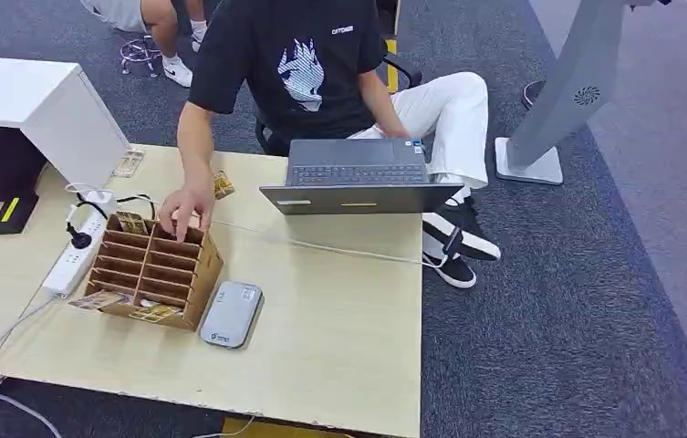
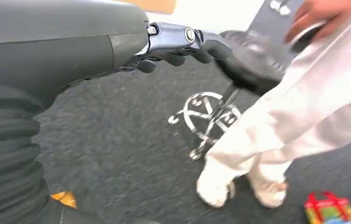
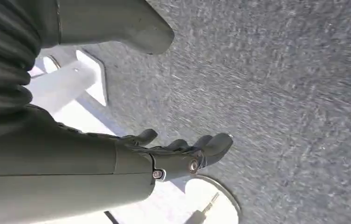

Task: Pass the card to the sensor for recognition and then transmit it.

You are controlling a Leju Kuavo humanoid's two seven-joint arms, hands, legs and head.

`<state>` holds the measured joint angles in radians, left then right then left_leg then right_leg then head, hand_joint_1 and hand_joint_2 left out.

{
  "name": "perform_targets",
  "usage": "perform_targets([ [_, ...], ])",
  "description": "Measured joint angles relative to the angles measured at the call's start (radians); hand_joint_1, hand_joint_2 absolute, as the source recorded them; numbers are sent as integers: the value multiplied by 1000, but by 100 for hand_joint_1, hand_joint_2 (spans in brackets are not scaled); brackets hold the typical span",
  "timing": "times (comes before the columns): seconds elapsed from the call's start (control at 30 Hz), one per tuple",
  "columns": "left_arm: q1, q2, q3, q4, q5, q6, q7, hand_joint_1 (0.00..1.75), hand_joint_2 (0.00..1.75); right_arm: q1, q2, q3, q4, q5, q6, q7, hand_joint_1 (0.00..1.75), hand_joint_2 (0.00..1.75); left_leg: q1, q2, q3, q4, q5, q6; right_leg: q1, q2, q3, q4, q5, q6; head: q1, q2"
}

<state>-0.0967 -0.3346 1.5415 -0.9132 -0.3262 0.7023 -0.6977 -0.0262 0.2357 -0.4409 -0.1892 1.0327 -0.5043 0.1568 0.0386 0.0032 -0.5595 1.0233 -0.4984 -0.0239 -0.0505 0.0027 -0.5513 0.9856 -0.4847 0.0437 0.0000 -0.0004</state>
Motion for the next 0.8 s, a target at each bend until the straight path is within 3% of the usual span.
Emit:
perform_targets([
  [0.2, 0, -4, -3, -50, 18, 0, 0, 0, 175, -1, 2, -22, 0, -20, -2, 32, 0, 175, 0, 0, 1, 0, 0, 0, 0, 0, 1, 0, 0, 0, 0, 0],
  [0.33, 18, -3, -44, -109, 128, 0, 0, 0, 175, 0, 2, -45, 0, -39, -39, 103, 0, 175, 0, 0, 1, 0, 0, 0, 0, 0, 1, 0, 0, 0, 0, 0],
  [0.6, 87, 5, -183, -325, 192, 0, -3, 0, 175, 4, 1, -103, 0, -69, -64, 79, 0, 175, 0, 0, 0, 0, 0, 0, 0, 0, 1, 0, 0, 0, 0, 0],
  [0.8, 137, 12, -281, -504, 183, 0, -3, 0, 175, 4, 1, -111, 0, -51, -20, 82, 0, 175, 1, 0, 1, 0, 0, 0, 1, 0, 1, 0, 0, 0, 1, 0],
])
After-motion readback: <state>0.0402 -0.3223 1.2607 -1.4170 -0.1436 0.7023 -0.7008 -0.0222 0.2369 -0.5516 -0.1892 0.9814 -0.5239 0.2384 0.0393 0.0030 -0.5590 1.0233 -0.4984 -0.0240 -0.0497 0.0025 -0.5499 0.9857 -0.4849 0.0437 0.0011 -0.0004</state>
